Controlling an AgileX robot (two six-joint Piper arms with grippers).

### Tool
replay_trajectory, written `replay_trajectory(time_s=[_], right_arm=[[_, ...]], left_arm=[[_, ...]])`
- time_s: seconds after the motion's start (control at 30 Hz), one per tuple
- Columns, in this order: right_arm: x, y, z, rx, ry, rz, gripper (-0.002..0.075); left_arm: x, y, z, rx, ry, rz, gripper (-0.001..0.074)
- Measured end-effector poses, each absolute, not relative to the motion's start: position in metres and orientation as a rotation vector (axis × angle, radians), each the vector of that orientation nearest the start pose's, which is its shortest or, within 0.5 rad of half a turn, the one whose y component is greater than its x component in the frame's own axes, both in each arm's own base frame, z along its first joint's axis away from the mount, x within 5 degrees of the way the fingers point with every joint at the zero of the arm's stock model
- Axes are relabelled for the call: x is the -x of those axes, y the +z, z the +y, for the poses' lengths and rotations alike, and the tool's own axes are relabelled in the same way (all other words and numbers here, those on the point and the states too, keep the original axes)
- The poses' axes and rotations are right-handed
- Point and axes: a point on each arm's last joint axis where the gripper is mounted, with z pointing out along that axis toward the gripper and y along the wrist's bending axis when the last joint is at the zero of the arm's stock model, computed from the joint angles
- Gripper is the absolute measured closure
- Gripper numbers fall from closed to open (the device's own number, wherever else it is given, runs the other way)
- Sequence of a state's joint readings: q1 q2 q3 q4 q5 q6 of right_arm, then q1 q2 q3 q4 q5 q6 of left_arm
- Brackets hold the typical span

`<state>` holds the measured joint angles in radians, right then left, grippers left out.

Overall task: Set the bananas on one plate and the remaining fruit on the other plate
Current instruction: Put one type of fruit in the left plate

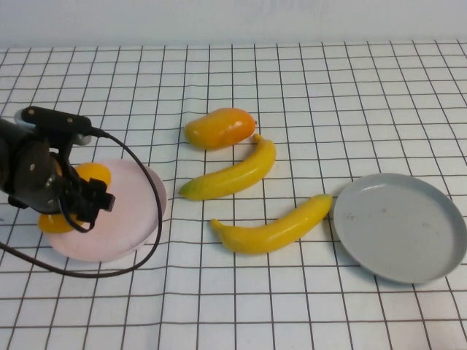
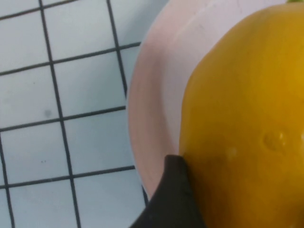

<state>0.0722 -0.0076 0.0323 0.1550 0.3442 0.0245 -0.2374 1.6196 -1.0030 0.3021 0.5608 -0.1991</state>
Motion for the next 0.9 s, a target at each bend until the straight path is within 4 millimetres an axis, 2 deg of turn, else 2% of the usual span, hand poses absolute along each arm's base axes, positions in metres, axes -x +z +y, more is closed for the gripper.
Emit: replay_trajectory(time_s=[0.2, 0.37, 0.47, 0.6, 0.67, 0.77, 0.83, 0.9], right_arm=[[-0.053, 0.172, 0.009, -0.055, 0.217, 1.853, 0.0741], [-0.053, 0.172, 0.009, -0.055, 0.217, 1.853, 0.0741], [-0.053, 0.172, 0.009, -0.055, 0.217, 1.853, 0.0741], [-0.053, 0.172, 0.009, -0.055, 0.217, 1.853, 0.0741], [-0.053, 0.172, 0.009, -0.055, 0.217, 1.853, 0.0741], [-0.053, 0.172, 0.009, -0.055, 0.217, 1.853, 0.0741], [-0.053, 0.172, 0.009, -0.055, 0.217, 1.853, 0.0741], [-0.053, 0.172, 0.009, -0.055, 0.217, 1.853, 0.0741]], left_arm=[[-0.325, 0.203, -0.06, -0.273, 0.194, 2.614, 0.0211], [-0.327, 0.201, -0.061, -0.274, 0.178, 2.597, 0.0204], [-0.328, 0.202, -0.062, -0.29, 0.171, 2.589, 0.0096], [-0.327, 0.203, -0.064, -0.32, 0.154, 2.584, 0.0068], [-0.327, 0.208, -0.063, -0.331, 0.159, 2.581, 0.0067], [-0.332, 0.229, -0.064, -0.368, 0.168, 2.554, 0.0066], [-0.339, 0.248, -0.07, -0.457, 0.176, 2.5, 0.0066], [-0.345, 0.267, -0.083, -0.632, 0.207, 2.407, 0.0066]])
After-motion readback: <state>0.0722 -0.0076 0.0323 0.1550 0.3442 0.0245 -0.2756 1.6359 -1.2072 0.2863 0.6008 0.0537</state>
